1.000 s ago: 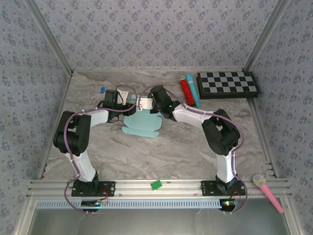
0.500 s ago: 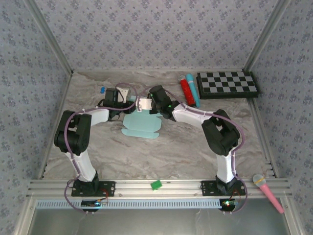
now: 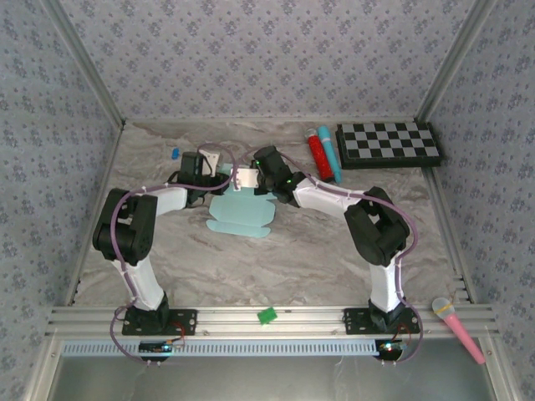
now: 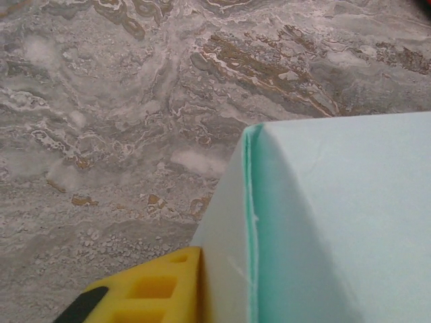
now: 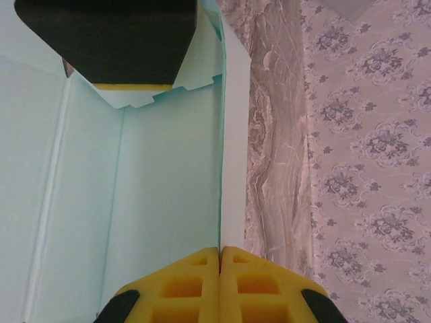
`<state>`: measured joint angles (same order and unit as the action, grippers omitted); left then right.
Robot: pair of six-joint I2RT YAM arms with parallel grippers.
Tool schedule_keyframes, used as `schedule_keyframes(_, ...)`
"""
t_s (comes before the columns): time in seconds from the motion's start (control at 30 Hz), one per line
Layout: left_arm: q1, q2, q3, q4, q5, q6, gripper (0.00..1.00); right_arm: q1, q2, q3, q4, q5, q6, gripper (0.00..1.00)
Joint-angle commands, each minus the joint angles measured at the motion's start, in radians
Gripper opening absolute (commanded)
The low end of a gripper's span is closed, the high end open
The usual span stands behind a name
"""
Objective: Fold the paper box
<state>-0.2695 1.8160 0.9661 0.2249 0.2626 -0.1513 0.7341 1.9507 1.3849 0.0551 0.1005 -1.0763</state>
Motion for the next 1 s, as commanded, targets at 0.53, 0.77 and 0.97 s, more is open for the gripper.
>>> schedule_keyframes(0.53,-0.065,-0.1,-0.02,-0.124,-0.243,0.044,0.03,0.017,-0.117,-0.068,-0.006,-0.007,0.308,0.47)
schedule_keyframes(0.77,-0.078,-0.167,-0.036,-0.216,-0.319,0.003,0.03,0.013,-0.233,-0.109,-0.029,-0.017,0.508,0.56)
schedule_keyframes(0.97,-0.089,-0.228,-0.032,-0.329,-0.414,-0.082,0.03,-0.003,-0.276,-0.058,-0.154,0.029,0.755,0.58)
